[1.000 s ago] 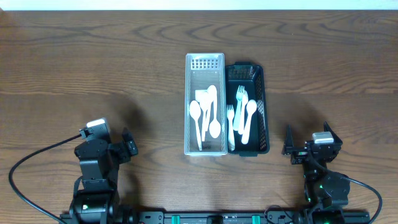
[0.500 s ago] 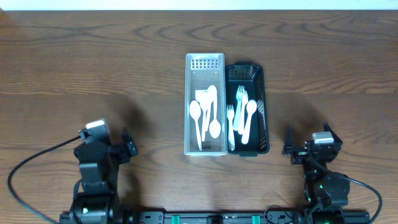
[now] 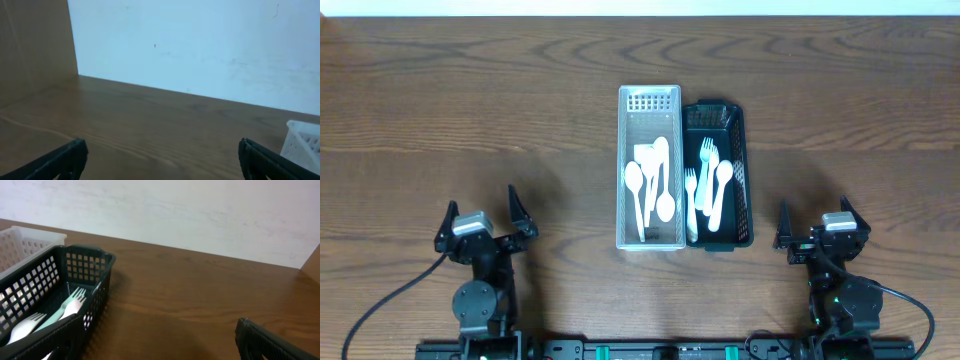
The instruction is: Pack container
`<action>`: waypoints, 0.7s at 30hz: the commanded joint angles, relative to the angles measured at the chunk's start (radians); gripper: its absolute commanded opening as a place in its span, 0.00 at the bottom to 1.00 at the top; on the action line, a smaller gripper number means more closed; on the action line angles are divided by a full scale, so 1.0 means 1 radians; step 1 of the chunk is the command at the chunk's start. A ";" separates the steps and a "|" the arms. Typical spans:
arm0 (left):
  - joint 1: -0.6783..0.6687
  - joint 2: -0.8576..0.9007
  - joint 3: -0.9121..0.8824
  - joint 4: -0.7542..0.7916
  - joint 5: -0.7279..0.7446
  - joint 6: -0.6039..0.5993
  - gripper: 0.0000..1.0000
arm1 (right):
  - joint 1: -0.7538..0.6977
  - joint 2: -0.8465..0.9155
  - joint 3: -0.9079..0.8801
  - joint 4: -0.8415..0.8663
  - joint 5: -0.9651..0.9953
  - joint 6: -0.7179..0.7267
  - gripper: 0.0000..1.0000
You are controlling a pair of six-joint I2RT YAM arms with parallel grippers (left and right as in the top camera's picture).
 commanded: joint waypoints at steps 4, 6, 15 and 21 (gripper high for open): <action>0.005 -0.092 -0.002 -0.148 0.032 0.018 0.98 | -0.008 -0.008 -0.002 -0.005 -0.007 0.014 0.99; 0.005 -0.092 -0.002 -0.235 0.089 0.013 0.98 | -0.008 -0.008 -0.002 -0.005 -0.007 0.014 0.99; 0.005 -0.087 -0.001 -0.274 0.131 -0.061 0.98 | -0.008 -0.008 -0.002 -0.005 -0.007 0.014 0.99; 0.005 -0.072 -0.001 -0.274 0.131 -0.061 0.98 | -0.008 -0.008 -0.002 -0.005 -0.007 0.014 0.99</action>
